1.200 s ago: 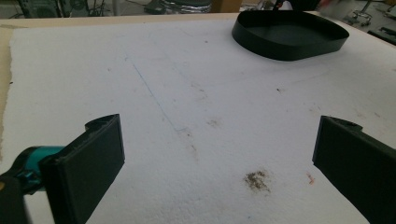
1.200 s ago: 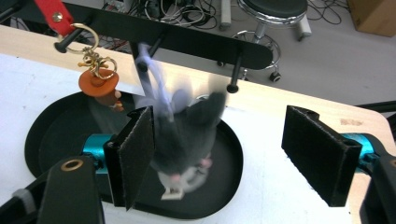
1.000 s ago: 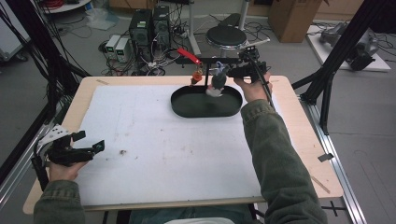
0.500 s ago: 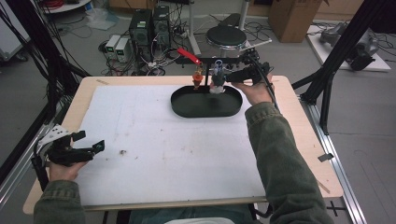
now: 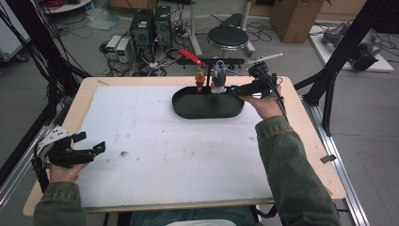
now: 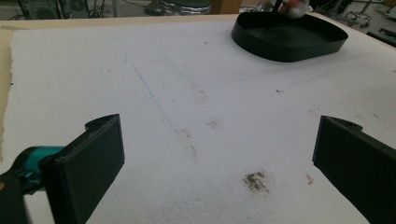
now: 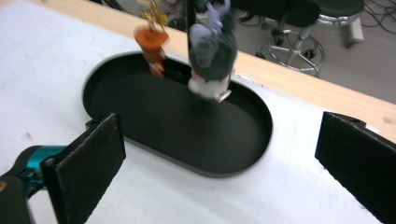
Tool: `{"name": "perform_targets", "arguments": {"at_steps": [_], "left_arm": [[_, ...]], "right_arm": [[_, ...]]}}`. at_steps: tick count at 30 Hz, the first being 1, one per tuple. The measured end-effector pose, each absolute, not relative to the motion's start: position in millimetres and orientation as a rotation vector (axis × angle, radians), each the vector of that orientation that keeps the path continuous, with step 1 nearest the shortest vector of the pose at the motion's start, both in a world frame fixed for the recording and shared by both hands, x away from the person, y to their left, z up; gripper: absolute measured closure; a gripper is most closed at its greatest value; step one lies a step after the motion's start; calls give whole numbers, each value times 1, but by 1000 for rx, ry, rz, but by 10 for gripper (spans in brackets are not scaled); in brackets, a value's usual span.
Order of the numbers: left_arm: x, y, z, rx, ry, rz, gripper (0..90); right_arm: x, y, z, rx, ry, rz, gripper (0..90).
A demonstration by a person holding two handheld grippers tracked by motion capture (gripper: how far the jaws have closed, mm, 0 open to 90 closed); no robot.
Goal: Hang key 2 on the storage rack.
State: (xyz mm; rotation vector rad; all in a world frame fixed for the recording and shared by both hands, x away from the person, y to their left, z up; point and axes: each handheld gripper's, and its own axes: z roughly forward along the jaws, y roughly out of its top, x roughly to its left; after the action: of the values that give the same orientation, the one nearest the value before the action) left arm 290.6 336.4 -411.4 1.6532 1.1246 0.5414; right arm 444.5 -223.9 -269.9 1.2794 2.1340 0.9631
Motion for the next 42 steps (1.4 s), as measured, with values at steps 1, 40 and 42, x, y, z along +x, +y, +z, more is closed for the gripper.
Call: {"name": "perform_targets", "arguments": {"at_steps": [1,40,42], "left_arm": [[291,336,-411,1653,1125,540,26],[289,336,-414,1671,1133,526,26],[289,336,-415,1673,1138,523,26]], "right_arm": [[442,-226,-271,1281,2126,982,6],[375,-292,-357,1318,2002,1195,6],[372,-294,-362,1306,1997,1208,6]]}}
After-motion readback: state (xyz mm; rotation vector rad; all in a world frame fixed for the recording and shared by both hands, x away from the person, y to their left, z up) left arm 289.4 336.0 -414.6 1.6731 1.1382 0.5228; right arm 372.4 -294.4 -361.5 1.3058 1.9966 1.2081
